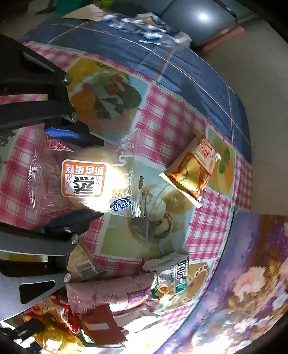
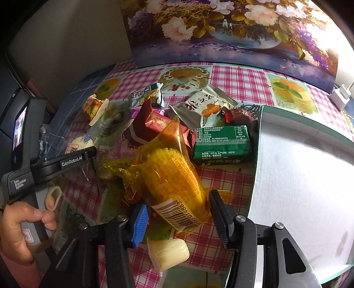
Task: Organize snacks
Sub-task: 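Grasp the yellow corn bag with the right tool while the left tool grasps the wrapped bun, then carry the corn bag into the tray with the right tool while the left tool places the bun there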
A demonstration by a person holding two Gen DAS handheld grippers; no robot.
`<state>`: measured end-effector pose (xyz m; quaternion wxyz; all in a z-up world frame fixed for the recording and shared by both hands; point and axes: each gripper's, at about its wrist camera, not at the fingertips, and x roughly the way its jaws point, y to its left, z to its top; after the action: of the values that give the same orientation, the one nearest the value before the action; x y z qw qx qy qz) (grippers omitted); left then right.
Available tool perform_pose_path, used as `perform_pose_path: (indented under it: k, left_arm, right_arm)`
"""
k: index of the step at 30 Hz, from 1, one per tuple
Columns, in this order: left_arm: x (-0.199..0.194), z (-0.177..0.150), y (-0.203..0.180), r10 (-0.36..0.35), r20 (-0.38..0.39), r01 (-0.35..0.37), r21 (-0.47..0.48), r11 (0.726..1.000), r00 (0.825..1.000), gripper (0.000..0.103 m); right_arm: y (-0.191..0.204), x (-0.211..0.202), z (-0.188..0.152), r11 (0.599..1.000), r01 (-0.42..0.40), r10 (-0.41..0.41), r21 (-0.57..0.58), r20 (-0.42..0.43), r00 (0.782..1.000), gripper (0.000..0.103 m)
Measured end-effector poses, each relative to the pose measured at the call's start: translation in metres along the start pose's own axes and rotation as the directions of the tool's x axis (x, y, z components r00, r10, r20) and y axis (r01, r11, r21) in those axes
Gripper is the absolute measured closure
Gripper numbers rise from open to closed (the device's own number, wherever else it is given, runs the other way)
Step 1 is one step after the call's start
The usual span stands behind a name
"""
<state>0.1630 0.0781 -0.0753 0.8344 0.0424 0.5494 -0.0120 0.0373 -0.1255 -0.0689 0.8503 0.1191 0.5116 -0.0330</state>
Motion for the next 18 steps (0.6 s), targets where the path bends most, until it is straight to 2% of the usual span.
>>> perform_pose_path:
  k: [7, 13, 18]
  left_arm:
    - [-0.043, -0.01, -0.002, -0.025, 0.058, 0.03, -0.096, 0.995, 0.998, 0.048]
    - [-0.091, -0.007, -0.02, -0.028, 0.132, 0.039, -0.085, 0.996, 0.991, 0.048]
    - [-0.125, -0.007, -0.051, -0.063, 0.165, 0.072, -0.049, 0.996, 0.984, 0.048]
  right_arm:
    - [-0.001, -0.01, 0.001, 0.999, -0.045, 0.044, 0.023, 0.022, 0.999, 0.051]
    - [-0.005, -0.031, 0.005, 0.997, -0.071, 0.068, 0.042, 0.078, 0.995, 0.052]
    - [-0.022, -0.049, 0.008, 0.995, -0.038, 0.026, 0.096, 0.12, 0.992, 0.052]
